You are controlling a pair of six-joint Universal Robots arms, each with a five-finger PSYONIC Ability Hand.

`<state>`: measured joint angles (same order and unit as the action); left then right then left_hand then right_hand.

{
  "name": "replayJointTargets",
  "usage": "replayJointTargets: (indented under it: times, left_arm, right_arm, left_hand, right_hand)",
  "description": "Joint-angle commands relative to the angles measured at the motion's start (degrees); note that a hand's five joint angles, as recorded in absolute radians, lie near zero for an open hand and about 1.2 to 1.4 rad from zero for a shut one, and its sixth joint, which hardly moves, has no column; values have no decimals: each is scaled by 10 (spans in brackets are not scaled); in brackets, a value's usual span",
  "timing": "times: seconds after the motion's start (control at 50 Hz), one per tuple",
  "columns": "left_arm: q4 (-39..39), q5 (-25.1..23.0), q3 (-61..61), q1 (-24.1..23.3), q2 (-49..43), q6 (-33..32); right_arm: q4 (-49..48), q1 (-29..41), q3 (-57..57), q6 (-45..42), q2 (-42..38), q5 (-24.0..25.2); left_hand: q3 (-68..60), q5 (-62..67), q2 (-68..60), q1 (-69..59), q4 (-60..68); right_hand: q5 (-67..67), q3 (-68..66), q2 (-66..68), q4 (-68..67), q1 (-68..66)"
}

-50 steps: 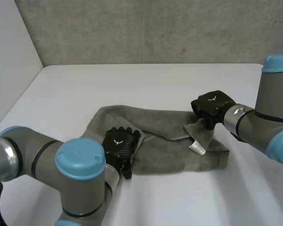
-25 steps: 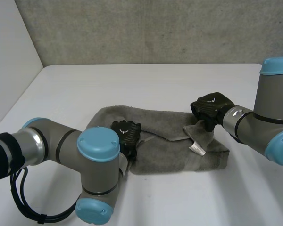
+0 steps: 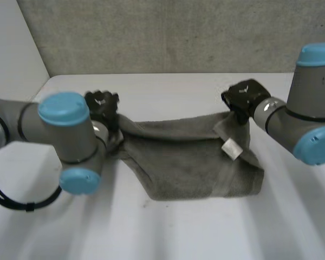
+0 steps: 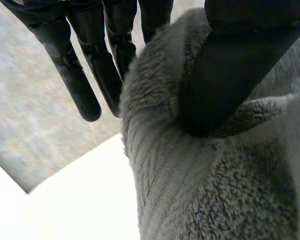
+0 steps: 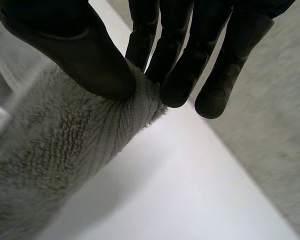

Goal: Fold the towel.

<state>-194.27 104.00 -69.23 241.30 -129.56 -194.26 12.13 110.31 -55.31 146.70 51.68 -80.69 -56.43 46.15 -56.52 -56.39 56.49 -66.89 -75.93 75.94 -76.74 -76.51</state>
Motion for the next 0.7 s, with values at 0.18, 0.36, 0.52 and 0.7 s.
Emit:
replayJointTargets:
  times: [0.18,0.36,0.52,0.7]
  left_arm:
    - [11,-97,354,52,-69,2]
    - [10,-115,406,67,-54,8]
    - [11,-128,258,98,-25,12]
    - [10,-223,-19,125,51,8]
  right_arm:
    - [-191,15,355,-22,-100,-11]
    - [-234,12,346,37,-62,-4]
    - [-112,7,253,41,-33,30]
    - [77,-20,108,3,-15,81]
  left_hand:
    - [-236,238,-235,-236,235]
    - [-236,238,-235,-236,235]
    - [-236,238,-235,-236,235]
    - [-236,238,-235,-236,235]
  right_hand:
    - [-31,-41,41,-33,-35]
    - [-31,-41,41,-33,-35]
    - [-31,-41,41,-33,-35]
    - [-31,-41,41,-33,-35]
